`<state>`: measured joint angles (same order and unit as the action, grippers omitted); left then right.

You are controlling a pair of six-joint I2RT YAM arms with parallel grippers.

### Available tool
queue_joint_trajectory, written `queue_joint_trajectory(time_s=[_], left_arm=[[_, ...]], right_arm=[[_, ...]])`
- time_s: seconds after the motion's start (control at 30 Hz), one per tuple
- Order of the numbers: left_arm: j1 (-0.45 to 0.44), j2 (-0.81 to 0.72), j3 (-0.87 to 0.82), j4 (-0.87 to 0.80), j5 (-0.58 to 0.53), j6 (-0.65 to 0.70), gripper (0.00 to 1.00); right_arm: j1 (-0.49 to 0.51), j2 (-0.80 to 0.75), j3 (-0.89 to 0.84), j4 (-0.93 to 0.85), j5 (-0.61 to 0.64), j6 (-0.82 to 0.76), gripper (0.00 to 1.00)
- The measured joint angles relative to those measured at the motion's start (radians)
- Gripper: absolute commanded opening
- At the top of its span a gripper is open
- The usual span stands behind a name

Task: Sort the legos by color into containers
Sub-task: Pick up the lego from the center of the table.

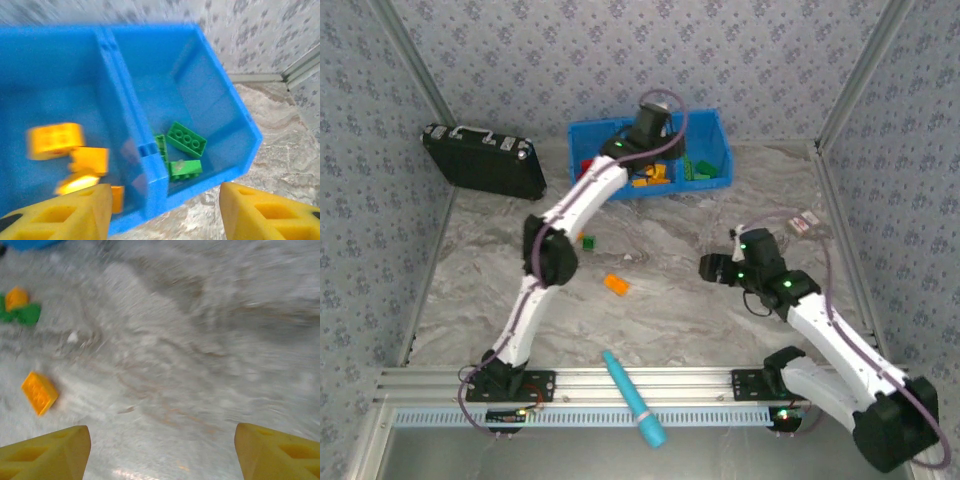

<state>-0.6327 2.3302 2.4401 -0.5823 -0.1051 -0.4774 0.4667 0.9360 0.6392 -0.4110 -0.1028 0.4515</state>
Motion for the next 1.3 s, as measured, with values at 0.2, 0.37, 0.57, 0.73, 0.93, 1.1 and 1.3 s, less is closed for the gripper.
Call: queue_joint_trajectory(time_s=[0.2,0.37,0.57,0.73,0.93,1.1,1.3], left_arm=[[0.149,-0.595,-0.539,0.094,-0.014,0.048,0.60],[0.337,-0.895,-0.861,0.126,0.000,0.055,0.62],[0.487,-1.092,-1.136,0.069,0.049,0.090,0.69],[0.608,-1.206,-1.284,0.052,0.092,0.092,0.70],[0.673,-1.210,-1.354,0.053,0.156,0.088,0.71],[0.687,-1.191,-1.357,0.057,0.204,0.084,0.71],[0.688,-1.133,-1.357,0.059,0.232,0.073,0.70]], right_arm=[[0.210,0.289,0.092,0.121,-0.040,-0.119,0.89],[0.338,0.525,0.266,0.147,-0.086,-0.257,0.96],[0.405,0.768,0.488,0.088,-0.115,-0.412,0.97],[0.423,0.901,0.618,-0.009,-0.103,-0.496,0.96],[0.449,1.009,0.710,-0.087,-0.079,-0.544,0.91],[0.463,1.110,0.796,-0.122,-0.024,-0.557,0.75],[0.443,1.143,0.851,-0.156,0.012,-0.568,0.45]])
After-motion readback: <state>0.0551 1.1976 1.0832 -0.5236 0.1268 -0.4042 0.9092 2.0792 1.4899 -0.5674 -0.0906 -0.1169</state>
